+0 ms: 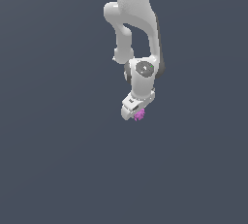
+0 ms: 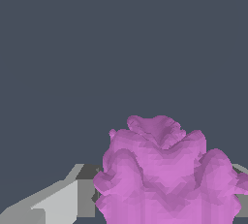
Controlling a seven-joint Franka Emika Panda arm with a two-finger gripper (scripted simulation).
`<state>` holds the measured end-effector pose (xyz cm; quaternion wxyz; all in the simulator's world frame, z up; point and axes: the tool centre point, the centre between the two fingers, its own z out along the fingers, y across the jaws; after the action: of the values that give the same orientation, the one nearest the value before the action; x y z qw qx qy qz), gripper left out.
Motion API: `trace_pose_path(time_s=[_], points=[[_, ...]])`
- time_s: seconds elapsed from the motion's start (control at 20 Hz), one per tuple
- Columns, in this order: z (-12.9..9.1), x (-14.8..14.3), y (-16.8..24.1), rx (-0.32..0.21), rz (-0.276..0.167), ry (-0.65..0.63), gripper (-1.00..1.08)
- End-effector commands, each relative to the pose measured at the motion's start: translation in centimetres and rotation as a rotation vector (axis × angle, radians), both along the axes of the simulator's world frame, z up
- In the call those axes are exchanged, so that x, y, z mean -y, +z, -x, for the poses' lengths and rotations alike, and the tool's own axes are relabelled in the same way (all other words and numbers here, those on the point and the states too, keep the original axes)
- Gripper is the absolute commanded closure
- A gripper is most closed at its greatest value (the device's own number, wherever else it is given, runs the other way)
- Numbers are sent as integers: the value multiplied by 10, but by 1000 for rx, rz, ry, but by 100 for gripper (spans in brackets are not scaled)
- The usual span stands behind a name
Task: Pick up the object and move it to a goal position.
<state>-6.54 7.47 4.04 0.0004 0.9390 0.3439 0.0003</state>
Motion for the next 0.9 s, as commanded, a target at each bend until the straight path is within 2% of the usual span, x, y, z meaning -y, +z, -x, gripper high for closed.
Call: trace_pose_path(time_s=[0.0,0.4,0.85], points=[[0,0,1,0,0,0,108],[-13,2,23,0,0,0,108],[-47,8,82,-1,-2,1,108]])
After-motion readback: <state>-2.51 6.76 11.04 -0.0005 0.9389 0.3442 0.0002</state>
